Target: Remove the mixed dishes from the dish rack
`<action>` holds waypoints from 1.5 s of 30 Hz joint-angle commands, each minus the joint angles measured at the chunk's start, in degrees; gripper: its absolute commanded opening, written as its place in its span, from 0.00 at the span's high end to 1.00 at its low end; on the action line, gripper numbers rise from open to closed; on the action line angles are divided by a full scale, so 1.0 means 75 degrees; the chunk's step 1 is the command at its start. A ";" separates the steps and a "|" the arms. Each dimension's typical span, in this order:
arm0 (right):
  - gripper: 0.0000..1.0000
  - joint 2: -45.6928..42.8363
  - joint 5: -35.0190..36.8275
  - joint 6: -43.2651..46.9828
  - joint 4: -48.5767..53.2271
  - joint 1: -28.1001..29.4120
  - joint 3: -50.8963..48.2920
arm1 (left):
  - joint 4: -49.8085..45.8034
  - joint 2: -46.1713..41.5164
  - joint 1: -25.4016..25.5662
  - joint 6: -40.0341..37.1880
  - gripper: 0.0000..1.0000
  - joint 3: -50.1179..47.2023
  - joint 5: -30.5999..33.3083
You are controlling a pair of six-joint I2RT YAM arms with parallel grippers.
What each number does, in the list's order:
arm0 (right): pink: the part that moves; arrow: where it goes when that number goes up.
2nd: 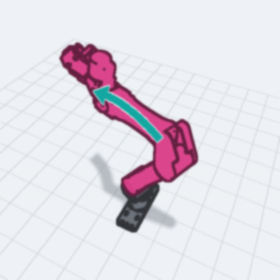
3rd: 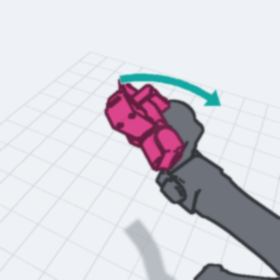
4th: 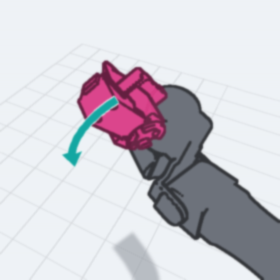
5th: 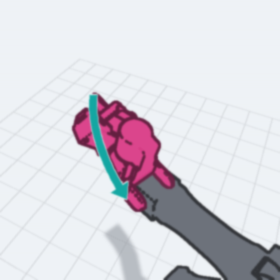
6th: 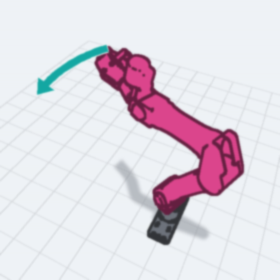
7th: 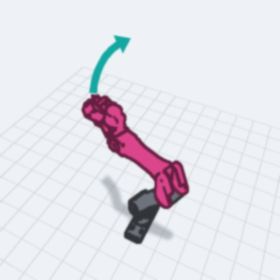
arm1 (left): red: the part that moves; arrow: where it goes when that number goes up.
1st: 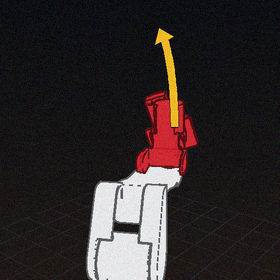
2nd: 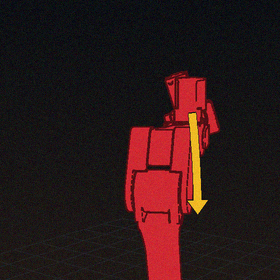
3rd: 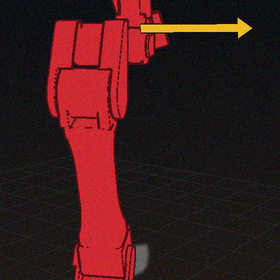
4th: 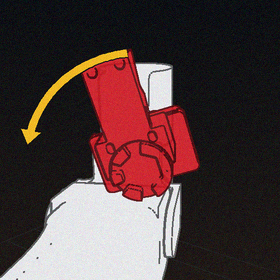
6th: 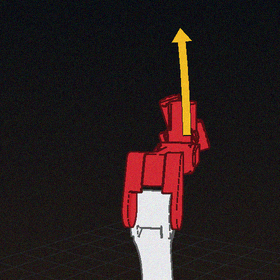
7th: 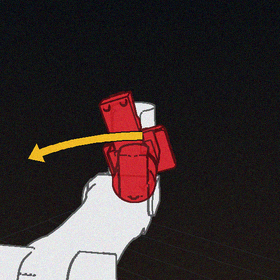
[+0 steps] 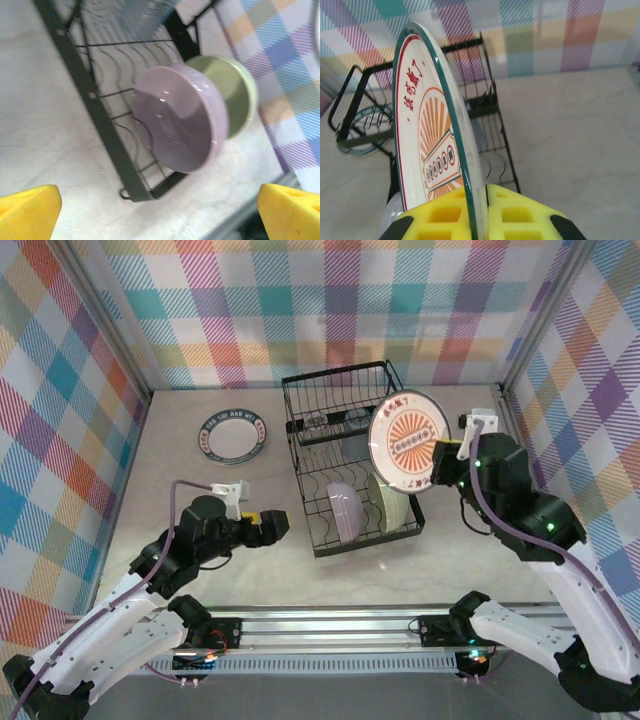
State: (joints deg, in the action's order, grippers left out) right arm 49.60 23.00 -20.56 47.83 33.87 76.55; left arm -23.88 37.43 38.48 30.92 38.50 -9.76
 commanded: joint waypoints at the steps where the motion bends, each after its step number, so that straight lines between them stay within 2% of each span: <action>1: 1.00 -0.0188 -0.2048 -0.0617 0.0203 -0.0353 -0.0116 | 0.0045 0.0011 -0.0033 -0.0441 0.00 0.0290 -0.1345; 9: 1.00 -0.0275 -0.4935 -0.1090 -0.0136 -0.1298 -0.1037 | 0.0521 0.0360 -0.0033 -0.0202 0.02 0.0269 -0.2368; 16: 1.00 -0.0323 -0.6239 -0.1605 -0.0900 -0.1737 -0.1969 | 0.1374 0.0498 -0.0033 0.0394 0.04 0.0112 -0.2770; 26: 1.00 -0.0412 -0.6904 -0.2366 -0.1994 -0.1809 -0.3010 | 0.2174 0.0922 -0.0033 0.1159 0.11 -0.0046 -0.2727; 33: 1.00 -0.0549 -0.7037 -0.2769 -0.2423 -0.1809 -0.3492 | 0.3159 0.1356 -0.0021 0.1938 0.25 -0.0350 -0.2671; 45: 1.00 -0.0703 -0.7205 -0.3102 -0.2806 -0.1814 -0.3922 | 0.3807 0.1691 0.0061 0.2321 0.42 -0.0592 -0.2568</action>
State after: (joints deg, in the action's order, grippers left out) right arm 45.80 -28.36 -42.24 31.66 20.58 47.24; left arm 1.10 49.67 38.59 47.11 35.31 -29.30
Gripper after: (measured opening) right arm 0.107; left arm 0.587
